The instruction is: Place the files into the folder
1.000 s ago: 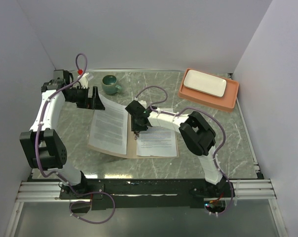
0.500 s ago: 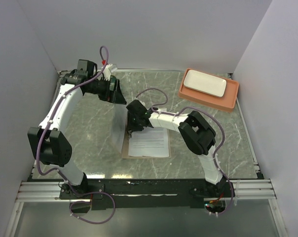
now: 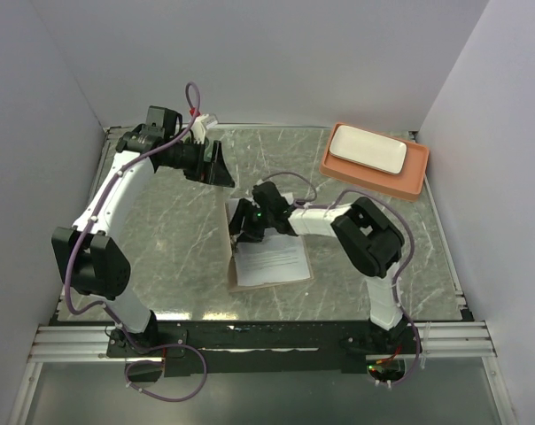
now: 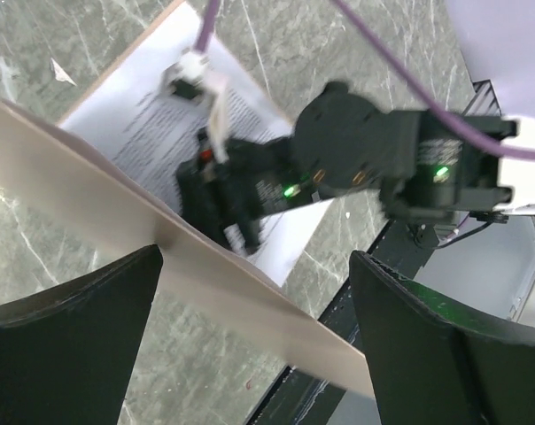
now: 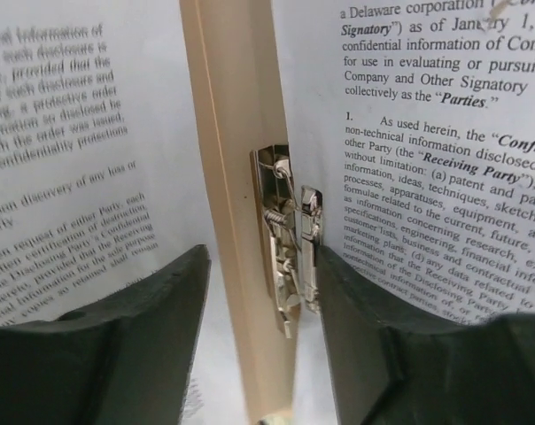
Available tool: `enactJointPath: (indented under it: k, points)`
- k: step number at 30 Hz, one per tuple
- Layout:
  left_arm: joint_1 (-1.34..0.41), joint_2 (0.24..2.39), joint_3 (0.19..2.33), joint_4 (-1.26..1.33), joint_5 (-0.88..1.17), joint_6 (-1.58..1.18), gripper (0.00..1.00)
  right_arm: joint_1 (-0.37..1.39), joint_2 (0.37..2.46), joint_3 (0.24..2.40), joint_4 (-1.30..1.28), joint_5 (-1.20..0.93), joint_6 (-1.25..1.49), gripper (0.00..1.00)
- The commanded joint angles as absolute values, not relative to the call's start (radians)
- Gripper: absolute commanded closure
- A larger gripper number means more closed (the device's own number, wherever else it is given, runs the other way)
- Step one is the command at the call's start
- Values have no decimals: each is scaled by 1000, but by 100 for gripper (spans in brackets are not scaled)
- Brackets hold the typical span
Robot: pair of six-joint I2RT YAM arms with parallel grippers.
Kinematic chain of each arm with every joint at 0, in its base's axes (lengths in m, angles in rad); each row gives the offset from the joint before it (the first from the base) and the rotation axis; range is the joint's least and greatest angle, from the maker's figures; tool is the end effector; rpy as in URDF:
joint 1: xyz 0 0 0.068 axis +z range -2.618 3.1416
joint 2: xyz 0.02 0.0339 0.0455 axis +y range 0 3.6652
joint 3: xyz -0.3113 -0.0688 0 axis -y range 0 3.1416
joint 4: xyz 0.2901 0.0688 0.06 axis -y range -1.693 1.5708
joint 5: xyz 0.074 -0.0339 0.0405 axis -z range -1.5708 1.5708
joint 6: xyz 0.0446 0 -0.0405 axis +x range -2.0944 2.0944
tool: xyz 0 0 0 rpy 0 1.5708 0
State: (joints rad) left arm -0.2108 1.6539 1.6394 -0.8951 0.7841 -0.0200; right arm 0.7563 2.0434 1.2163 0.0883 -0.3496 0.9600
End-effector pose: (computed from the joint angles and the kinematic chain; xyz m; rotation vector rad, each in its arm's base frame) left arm 0.3861 -0.1148 0.3962 0.5610 2.3292 -1.0679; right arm 0.3444 0.3460 0.1397 0.0626 2.6099 1.1705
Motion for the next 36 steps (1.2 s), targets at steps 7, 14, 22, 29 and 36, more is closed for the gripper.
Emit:
enactJointPath:
  k: [7, 14, 22, 29, 36]
  points:
    - [-215, 1666, 1646, -865, 790, -40, 6, 627, 1904, 1080, -64, -419, 916, 1]
    - [-259, 1698, 1689, -842, 781, -71, 6, 577, 1850, 954, 147, -537, 995, 1]
    - [-347, 1778, 1821, -854, 746, -100, 6, 447, 1729, 868, 330, -656, 1051, 1]
    - [-428, 1839, 1890, -819, 721, -133, 5, 253, 1435, 905, -39, -556, 829, 1]
    - [-517, 1968, 2000, -793, 750, -175, 3, 184, 1249, 953, -343, -275, 657, 1]
